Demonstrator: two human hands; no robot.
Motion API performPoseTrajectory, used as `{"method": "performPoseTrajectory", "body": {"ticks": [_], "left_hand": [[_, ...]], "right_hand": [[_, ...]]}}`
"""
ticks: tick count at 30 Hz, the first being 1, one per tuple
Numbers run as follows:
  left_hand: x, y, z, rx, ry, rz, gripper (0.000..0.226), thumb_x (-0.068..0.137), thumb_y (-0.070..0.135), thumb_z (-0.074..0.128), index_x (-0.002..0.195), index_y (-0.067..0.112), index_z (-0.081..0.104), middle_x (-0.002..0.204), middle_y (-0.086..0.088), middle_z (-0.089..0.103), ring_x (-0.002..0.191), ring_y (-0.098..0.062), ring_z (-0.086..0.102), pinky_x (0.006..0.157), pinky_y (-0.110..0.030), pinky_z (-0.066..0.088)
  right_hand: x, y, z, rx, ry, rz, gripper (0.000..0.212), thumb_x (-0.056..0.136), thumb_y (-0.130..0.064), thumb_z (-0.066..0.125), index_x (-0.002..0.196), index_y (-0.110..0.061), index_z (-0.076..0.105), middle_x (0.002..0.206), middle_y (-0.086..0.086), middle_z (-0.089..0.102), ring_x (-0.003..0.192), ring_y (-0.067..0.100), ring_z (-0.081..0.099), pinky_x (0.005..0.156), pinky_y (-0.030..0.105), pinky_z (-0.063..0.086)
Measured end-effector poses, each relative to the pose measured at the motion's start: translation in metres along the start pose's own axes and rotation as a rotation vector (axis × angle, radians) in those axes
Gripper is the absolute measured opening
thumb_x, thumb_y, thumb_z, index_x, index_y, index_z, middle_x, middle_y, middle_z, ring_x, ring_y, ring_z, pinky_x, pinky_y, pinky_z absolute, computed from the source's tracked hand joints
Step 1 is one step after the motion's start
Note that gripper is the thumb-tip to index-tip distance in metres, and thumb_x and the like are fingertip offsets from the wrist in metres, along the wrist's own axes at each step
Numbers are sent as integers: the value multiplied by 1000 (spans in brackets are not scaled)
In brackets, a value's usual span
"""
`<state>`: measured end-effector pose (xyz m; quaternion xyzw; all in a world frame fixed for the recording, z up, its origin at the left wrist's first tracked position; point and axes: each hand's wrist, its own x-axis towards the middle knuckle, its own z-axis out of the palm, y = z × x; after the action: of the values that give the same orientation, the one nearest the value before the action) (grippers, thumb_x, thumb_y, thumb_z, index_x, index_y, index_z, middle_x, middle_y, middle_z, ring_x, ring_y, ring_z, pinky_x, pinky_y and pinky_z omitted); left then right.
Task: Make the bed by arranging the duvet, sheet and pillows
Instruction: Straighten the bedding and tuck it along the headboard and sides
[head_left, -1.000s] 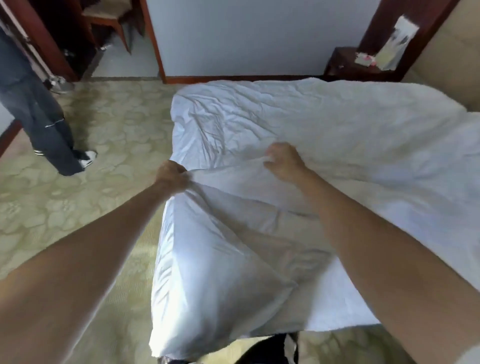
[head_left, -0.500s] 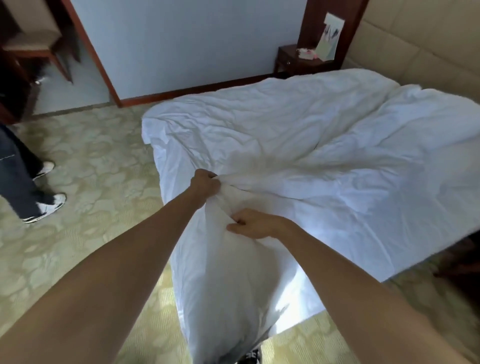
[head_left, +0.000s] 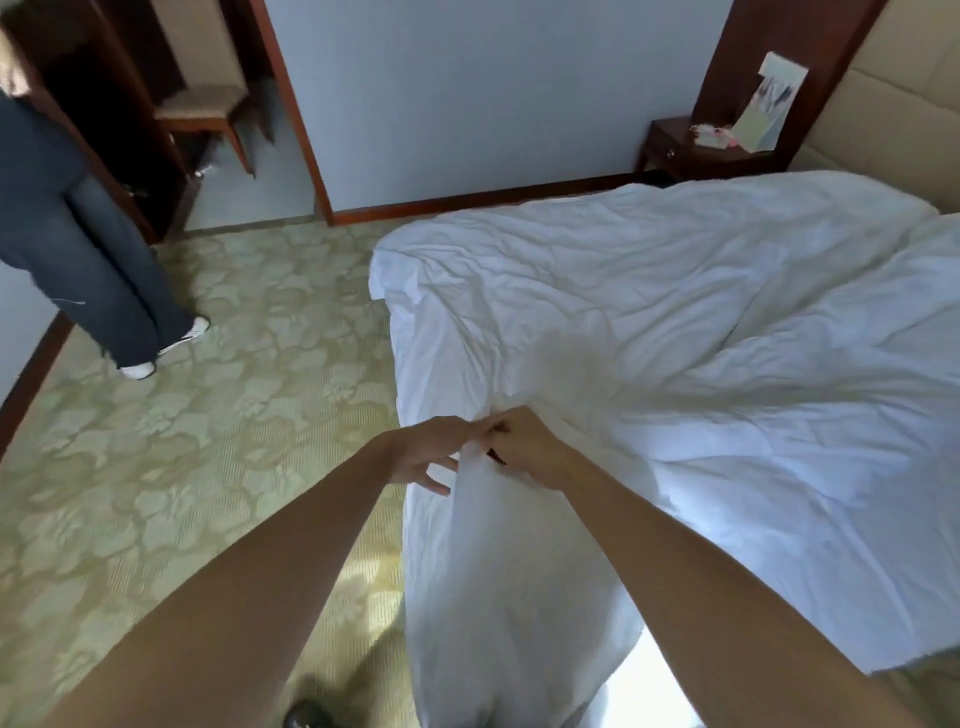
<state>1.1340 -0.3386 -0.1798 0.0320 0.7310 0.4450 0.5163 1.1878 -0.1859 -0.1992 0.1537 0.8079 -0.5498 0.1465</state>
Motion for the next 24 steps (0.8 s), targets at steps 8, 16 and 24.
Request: {"method": "performPoseTrajectory", "body": {"ticks": [8,16,24], "left_hand": [[46,-27,-69,279,-49,203,30,89,27,68,118,25,59,114,2,67,99,-12,65,80,-39,60],[58,-3,-70,276,-97,397,23,80,12,52,89,0,70,76,-8,60,72,-20,54,64,-32,43],[65,34,-15,34,-359,264,31,92,0,46,112,7,67,96,-3,74,93,-14,69,90,-29,54]], "right_hand": [[57,-36,46,358,437,193,39,93,-14,63,57,-11,50,63,10,49,52,19,51,51,28,39],[20,-75,49,177,797,271,37,95,-27,60,59,-16,62,59,-2,55,64,12,53,64,24,42],[-55,-71,33,-517,640,692,87,76,-84,47,135,-20,51,137,8,57,127,30,52,103,41,40]]}}
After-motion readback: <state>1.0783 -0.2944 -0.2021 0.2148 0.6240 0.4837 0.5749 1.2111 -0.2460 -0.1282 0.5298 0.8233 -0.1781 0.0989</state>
